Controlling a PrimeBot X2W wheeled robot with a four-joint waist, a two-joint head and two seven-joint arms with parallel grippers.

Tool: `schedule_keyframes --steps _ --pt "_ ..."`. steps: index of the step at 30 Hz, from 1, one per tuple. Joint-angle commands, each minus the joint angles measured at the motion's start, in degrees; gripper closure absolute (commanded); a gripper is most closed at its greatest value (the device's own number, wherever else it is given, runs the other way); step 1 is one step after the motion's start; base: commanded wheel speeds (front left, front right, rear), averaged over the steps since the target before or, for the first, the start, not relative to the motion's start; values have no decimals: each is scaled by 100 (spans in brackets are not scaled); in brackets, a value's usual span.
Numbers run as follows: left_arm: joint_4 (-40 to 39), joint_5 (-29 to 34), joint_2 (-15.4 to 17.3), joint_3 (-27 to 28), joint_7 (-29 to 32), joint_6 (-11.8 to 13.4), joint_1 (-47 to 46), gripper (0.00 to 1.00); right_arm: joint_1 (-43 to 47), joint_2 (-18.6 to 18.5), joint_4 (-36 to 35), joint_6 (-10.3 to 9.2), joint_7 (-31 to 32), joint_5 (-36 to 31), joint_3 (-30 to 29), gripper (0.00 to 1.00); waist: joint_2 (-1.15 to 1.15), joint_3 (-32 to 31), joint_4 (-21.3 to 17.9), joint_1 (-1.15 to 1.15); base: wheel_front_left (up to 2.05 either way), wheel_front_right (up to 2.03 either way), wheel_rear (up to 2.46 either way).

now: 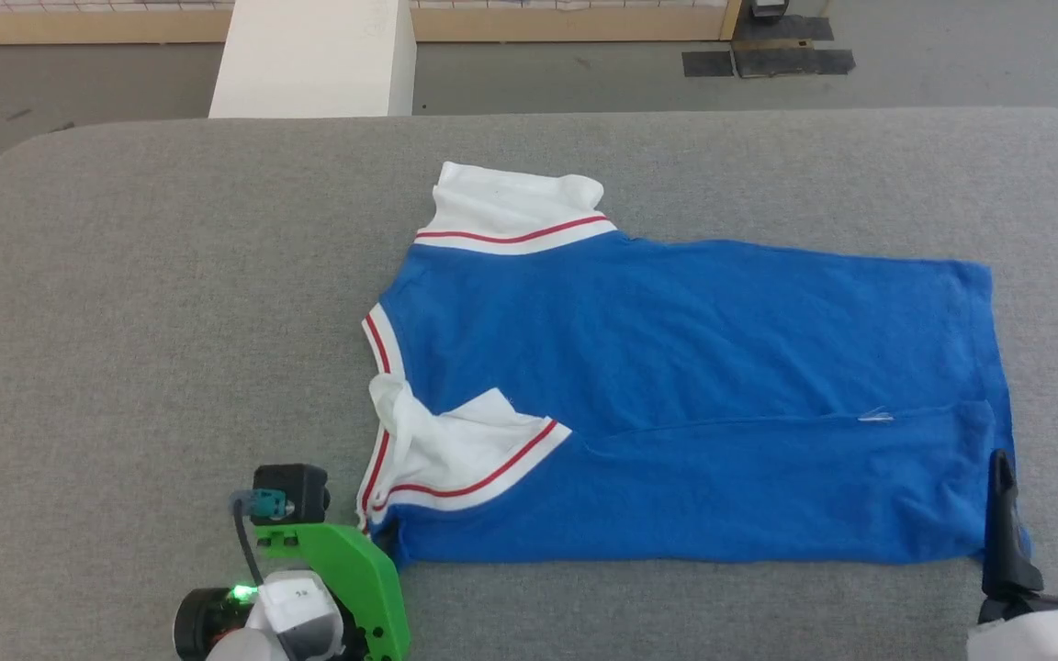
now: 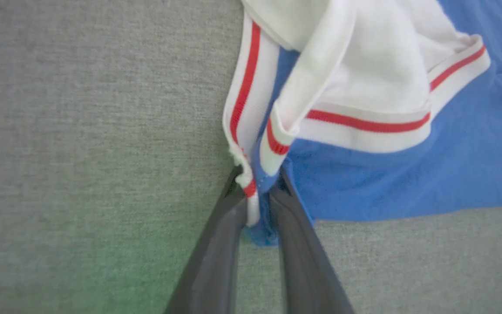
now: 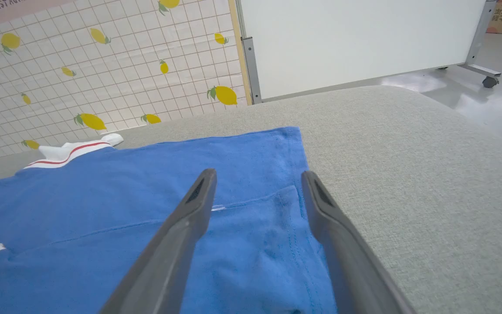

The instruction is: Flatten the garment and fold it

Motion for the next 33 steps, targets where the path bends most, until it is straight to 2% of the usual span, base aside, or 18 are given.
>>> schedule_keyframes --steps 1,6,10,15,18,22,26,33 --pt "220 -37 -32 -43 -49 -23 36 100 -132 7 -39 -8 37 -52 45 0 0 -16 1 0 0 0 0" --pt "115 -128 -65 62 -454 -64 101 100 -310 -33 -232 -8 364 -228 54 0 0 -39 7 0 0 0 0" --pt "-104 -140 -89 27 -581 -82 178 100 -559 -256 -381 -8 980 7 -46 0 0 26 -1 0 0 0 0" --pt "-344 -129 -116 -34 -598 -49 183 100 -753 -349 -561 -8 2400 247 -551 0 0 169 -9 0 0 0 0" --pt "-413 -120 -111 -51 -591 -33 146 100 -760 -271 -528 -8 3429 294 -868 0 0 255 -2 0 0 0 0" --pt "-453 -101 -93 -74 -568 -17 81 100 -734 -153 -439 -8 4364 295 -1090 0 0 353 20 0 0 0 0" --pt "-457 -101 -87 -85 -576 -4 34 100 -749 -60 -258 -8 4676 311 -1192 0 0 414 56 0 0 0 0" --pt "-439 -121 -59 -83 -576 17 1 100 -761 1 178 -8 4780 378 -1144 0 0 467 96 0 0 0 0"
